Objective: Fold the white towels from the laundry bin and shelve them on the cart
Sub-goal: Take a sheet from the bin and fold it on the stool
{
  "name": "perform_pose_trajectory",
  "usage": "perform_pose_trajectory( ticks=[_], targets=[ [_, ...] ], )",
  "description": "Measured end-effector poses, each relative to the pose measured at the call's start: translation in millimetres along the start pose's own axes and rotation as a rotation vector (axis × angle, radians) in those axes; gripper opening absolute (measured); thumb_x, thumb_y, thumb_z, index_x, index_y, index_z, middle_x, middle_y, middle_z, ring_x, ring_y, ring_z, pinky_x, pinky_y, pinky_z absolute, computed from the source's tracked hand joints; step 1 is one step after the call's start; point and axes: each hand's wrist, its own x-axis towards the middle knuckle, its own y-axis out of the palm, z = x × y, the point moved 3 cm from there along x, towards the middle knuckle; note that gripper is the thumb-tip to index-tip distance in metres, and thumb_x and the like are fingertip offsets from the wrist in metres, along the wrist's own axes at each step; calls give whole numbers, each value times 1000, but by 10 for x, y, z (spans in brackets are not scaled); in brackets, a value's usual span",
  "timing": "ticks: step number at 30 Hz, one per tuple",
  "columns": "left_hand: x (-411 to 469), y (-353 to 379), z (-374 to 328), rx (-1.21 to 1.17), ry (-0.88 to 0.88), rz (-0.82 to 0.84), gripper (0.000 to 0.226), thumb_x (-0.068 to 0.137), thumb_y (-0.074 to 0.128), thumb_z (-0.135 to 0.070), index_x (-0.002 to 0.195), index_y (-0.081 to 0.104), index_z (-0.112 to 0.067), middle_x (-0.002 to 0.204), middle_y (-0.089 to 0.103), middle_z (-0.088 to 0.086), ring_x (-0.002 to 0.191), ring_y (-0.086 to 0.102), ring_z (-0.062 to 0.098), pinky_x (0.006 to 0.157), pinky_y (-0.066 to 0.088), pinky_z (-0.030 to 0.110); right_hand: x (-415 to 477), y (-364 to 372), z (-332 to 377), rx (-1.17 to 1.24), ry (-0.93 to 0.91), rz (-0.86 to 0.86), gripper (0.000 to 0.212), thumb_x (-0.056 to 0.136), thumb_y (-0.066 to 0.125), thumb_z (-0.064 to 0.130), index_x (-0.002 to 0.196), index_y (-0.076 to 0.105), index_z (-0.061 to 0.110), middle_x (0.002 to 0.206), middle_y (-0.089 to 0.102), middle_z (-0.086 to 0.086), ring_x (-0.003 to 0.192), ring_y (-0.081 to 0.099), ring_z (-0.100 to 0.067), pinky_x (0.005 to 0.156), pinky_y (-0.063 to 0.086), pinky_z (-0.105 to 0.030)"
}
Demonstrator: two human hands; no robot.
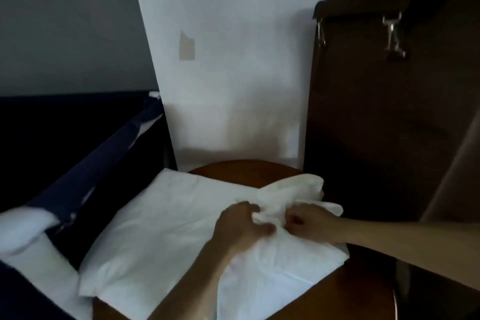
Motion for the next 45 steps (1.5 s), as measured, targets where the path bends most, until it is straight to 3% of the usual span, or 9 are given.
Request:
perform_pose_trajectory(
  ticks=[3, 10, 14, 19, 22, 26, 31, 38, 45],
  targets=[
    [33, 118, 110, -17, -6, -127, 46, 76, 64, -60, 109, 66, -28, 116, 65, -4, 107, 59, 15, 79, 38, 20, 51, 177, -102, 45, -86, -230, 30, 95, 47, 34, 96, 63, 10, 91, 64, -1, 84, 59, -17, 72, 42, -29],
    [-30, 351, 215, -96, 28, -318, 37, 71, 69, -60, 80, 67, -25, 107, 69, -6, 106, 58, 16, 77, 39, 24, 133, 405, -296, 1, -297, -491, 27, 90, 55, 42, 105, 58, 20, 99, 47, 11, 101, 45, -11, 85, 33, -24],
    [-129, 438, 294, -178, 56, -451, 38, 77, 70, -50, 85, 69, -13, 85, 66, -1, 94, 60, 20, 74, 41, 29, 40, 483, -458, -121, -232, -431, 90, 65, 41, 79, 141, 28, 33, 147, 22, 10, 137, 14, -13, 110, 15, -37],
    [-339, 385, 256, -326, 177, -670, 32, 77, 73, -41, 69, 61, -12, 71, 61, -3, 71, 53, 8, 62, 35, 10, -105, 299, -684, -198, -287, -325, 126, 42, 47, 84, 144, -13, 42, 153, -11, 18, 142, -14, -9, 113, -4, -39],
    [-494, 410, 226, -423, 283, -754, 32, 75, 77, -33, 59, 53, -21, 62, 51, -10, 62, 49, 0, 61, 34, 10, -163, 248, -694, -366, -359, -255, 129, 51, 70, 74, 128, -31, 52, 143, -26, 27, 134, -29, -4, 110, -16, -34],
    [-673, 356, 138, -447, 392, -826, 30, 67, 71, -39, 54, 54, -20, 63, 53, -8, 60, 48, 0, 58, 33, 11, -178, 112, -697, -560, -398, -292, 131, 57, 74, 67, 121, -39, 51, 139, -35, 25, 133, -34, -7, 109, -21, -33],
    [-861, 215, 116, -523, 455, -929, 38, 65, 70, -46, 53, 49, -17, 59, 49, -9, 56, 45, 1, 56, 34, 12, -213, -94, -535, -464, -395, -370, 121, 39, 59, 79, 119, -30, 60, 154, -2, 16, 141, -4, -8, 112, -9, -34],
    [-1195, -60, 566, -847, 176, -1197, 44, 82, 70, -18, 50, 40, -21, 46, 40, -15, 46, 36, -1, 45, 32, 13, -179, -164, -270, -111, -507, -848, 103, 54, 32, 85, 146, 12, 42, 156, 9, 13, 143, 5, -22, 115, 11, -48],
    [-1394, -202, 1179, -928, -175, -1346, 29, 84, 68, -32, 68, 53, -12, 64, 53, 0, 63, 49, 13, 53, 41, 21, 184, 207, 258, -132, -560, -499, 75, 78, 33, 77, 142, 5, 48, 156, -5, 17, 145, -7, -19, 118, 0, -44]
  ],
)
